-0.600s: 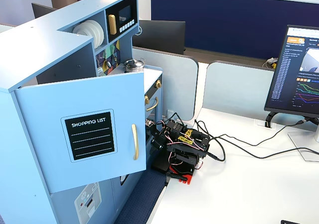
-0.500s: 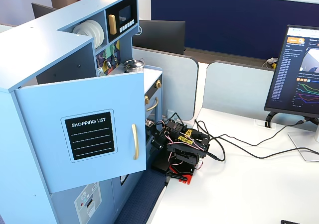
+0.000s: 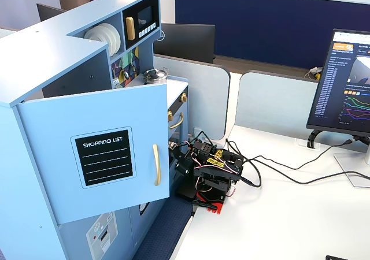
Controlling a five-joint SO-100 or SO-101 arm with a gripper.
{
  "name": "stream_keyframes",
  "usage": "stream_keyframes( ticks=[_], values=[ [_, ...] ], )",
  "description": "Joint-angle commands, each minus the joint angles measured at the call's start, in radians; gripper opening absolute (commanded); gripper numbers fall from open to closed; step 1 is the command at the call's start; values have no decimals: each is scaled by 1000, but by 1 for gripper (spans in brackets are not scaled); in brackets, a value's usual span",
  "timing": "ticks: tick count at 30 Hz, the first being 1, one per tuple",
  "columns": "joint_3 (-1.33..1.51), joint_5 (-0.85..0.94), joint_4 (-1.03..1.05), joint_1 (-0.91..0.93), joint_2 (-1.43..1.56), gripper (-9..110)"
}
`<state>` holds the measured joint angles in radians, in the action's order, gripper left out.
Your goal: Close the left cabinet door
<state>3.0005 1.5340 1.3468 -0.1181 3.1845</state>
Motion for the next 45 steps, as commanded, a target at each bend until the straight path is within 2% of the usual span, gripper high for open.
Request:
stream_keyframes(
  ticks=[1,4,13,31,45],
  values=[
    [-130,-86,2,-262,-20,0],
    [-252,-164,-94,-456,-89,0],
    [-621,21,-218,-919,-147,0],
    [-1071,198,-637,-1431,-469,0],
    [-1285,258,-790,-1580,-773,0]
  ],
)
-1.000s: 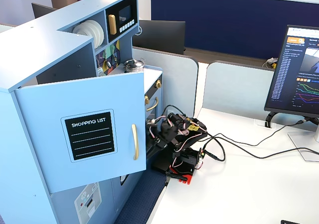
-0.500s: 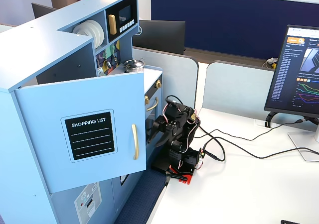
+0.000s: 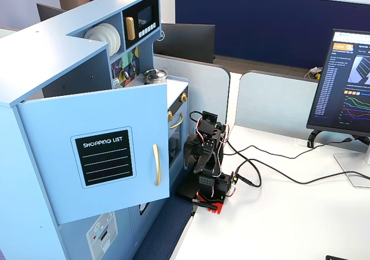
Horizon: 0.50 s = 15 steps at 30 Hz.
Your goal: Close the left cabinet door
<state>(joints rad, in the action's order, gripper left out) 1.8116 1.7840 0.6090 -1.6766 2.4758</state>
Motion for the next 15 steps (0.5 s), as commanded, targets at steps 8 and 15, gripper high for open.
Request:
stream_keyframes(
  ticks=[8,15],
  values=[
    [-224,-21,-144,-2,-258,0],
    [-311,-57,-186,117,-365,0]
  ],
)
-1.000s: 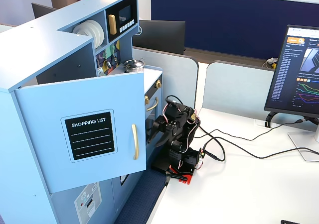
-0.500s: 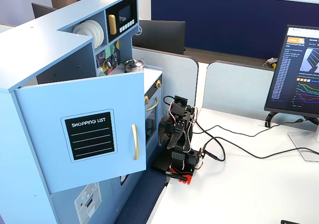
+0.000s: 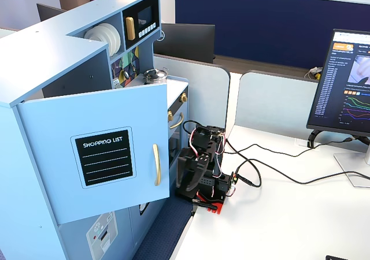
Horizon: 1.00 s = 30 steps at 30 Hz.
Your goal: Close the left cabinet door
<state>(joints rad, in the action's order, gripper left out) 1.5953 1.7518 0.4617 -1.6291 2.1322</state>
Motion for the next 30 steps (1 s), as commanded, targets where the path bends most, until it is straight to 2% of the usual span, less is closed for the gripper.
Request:
stream_keyframes(
  ticks=[1,13,30],
  values=[
    [-97,-25,-37,81,-25,0],
    [-95,-38,-5,222,8,0],
    [-98,-124,34,551,32,0]
  ],
)
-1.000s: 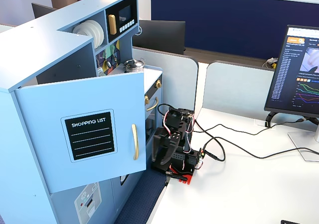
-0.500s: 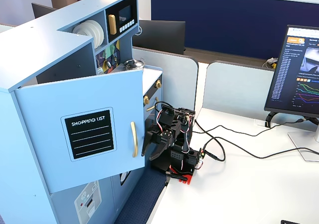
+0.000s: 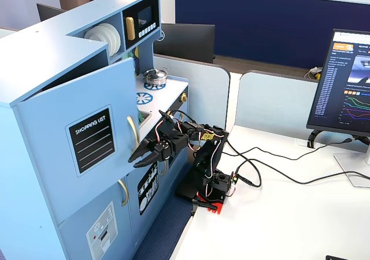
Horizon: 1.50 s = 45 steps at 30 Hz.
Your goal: Close the left cabinet door
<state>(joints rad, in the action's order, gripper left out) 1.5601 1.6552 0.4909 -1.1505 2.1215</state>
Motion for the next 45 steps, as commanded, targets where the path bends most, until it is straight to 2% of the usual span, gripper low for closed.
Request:
stream_keyframes(
  ticks=[1,11,22,28,33,37,41,45],
  values=[
    [-64,-38,6,95,40,0],
    [-74,-26,-25,298,-17,0],
    [-77,-14,-69,428,-72,0],
    [-64,-44,-6,397,-26,0],
    [3,-83,192,202,141,0],
    [156,46,233,52,291,0],
    [262,23,281,95,396,0],
    [359,-9,347,253,471,0]
  ],
)
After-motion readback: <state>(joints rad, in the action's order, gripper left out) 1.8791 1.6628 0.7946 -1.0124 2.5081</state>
